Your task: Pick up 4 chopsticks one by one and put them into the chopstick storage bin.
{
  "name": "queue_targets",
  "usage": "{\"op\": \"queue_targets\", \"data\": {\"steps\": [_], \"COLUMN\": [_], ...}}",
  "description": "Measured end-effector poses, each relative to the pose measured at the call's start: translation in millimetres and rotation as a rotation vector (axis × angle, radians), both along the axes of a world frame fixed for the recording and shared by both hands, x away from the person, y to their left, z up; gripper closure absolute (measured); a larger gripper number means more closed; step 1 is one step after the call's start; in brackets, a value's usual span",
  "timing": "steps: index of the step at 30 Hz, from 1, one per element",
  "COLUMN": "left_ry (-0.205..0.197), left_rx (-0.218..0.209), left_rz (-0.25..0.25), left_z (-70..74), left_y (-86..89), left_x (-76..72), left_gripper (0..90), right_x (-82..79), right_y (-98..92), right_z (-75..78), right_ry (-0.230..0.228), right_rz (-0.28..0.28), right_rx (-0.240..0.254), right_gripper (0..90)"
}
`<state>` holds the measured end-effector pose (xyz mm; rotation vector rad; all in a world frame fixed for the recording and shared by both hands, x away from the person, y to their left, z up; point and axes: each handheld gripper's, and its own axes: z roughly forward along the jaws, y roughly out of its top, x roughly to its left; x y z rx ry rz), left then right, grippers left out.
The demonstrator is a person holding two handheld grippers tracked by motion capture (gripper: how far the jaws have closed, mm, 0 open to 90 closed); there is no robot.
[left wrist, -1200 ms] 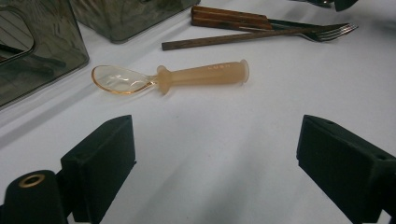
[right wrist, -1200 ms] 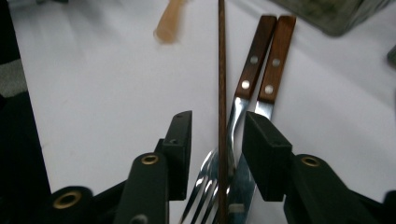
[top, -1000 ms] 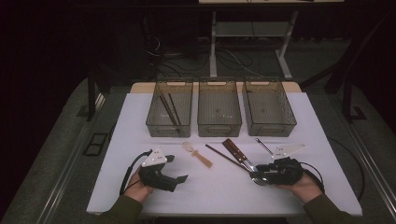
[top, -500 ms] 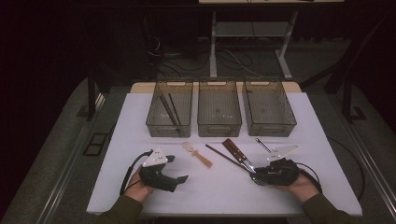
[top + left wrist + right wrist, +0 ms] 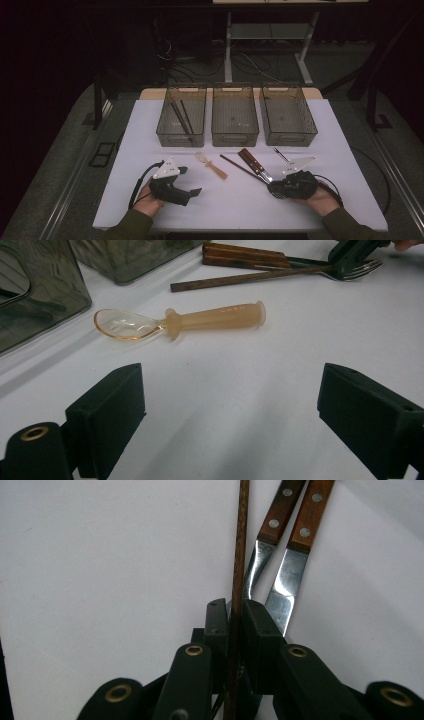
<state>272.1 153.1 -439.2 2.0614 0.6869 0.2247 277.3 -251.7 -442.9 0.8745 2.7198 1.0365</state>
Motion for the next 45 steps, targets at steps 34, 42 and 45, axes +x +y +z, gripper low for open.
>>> {"op": "queue_targets", "data": {"steps": [34, 42, 45], "left_ry": [-0.001, -0.002, -0.003], "left_rx": [0.002, 0.001, 0.003], "left_rz": [-0.002, -0.001, -0.003], "left_z": [0.0, 0.1, 0.2], "left_y": [-0.1, -0.2, -0.1], "left_x": [-0.1, -0.1, -0.1], "left_gripper": [10.3, 10.3, 10.3], "right_x": [1.9, 1.4, 1.1], "right_y": [-5.3, -10.5, -12.1], "right_z": [9.1, 17.1, 20.2], "right_ry": [0.009, -0.009, -0.016], "right_rz": [-0.04, -0.052, -0.048], "right_rx": [0.057, 0.097, 0.112], "right_gripper": [85.1, 85.1, 85.1]}}
